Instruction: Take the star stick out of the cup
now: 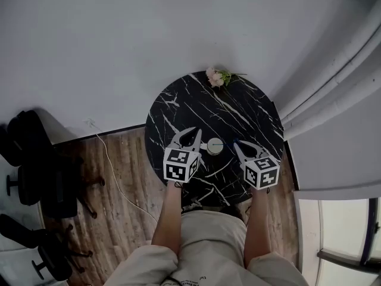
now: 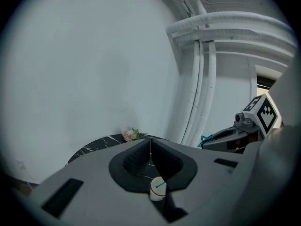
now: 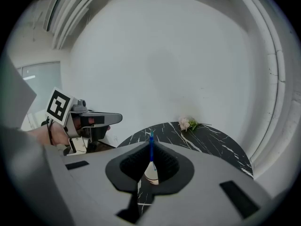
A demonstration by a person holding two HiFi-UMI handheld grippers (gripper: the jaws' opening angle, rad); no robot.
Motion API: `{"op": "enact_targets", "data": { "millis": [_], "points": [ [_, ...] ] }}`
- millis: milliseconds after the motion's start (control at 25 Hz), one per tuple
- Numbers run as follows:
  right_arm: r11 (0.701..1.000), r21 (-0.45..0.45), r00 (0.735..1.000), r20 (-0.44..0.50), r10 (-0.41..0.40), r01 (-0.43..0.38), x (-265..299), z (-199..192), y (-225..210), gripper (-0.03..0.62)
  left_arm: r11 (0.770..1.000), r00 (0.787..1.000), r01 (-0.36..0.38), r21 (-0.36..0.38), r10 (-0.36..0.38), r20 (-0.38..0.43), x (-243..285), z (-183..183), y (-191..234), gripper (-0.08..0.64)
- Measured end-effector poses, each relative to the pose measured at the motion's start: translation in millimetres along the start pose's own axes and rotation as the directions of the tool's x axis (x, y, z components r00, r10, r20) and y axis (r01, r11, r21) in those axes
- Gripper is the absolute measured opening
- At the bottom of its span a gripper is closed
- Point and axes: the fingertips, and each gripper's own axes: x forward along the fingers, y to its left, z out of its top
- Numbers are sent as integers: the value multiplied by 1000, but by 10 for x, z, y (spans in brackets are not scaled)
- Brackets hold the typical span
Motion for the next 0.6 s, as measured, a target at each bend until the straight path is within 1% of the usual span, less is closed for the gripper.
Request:
{"op": "enact_targets", "data": {
  "millis": [200,600],
  "points": [
    [1000,-20,1000,-8,1,-1,-44,18,-21,46,1000,1000,-6,11,6,-5,-10,-5,-3,25],
    [1000,-5,999,38,19,-19,-169,85,-75,44,999,1000,-21,25,21,-14,-24,-30,-122,25]
  ]
}}
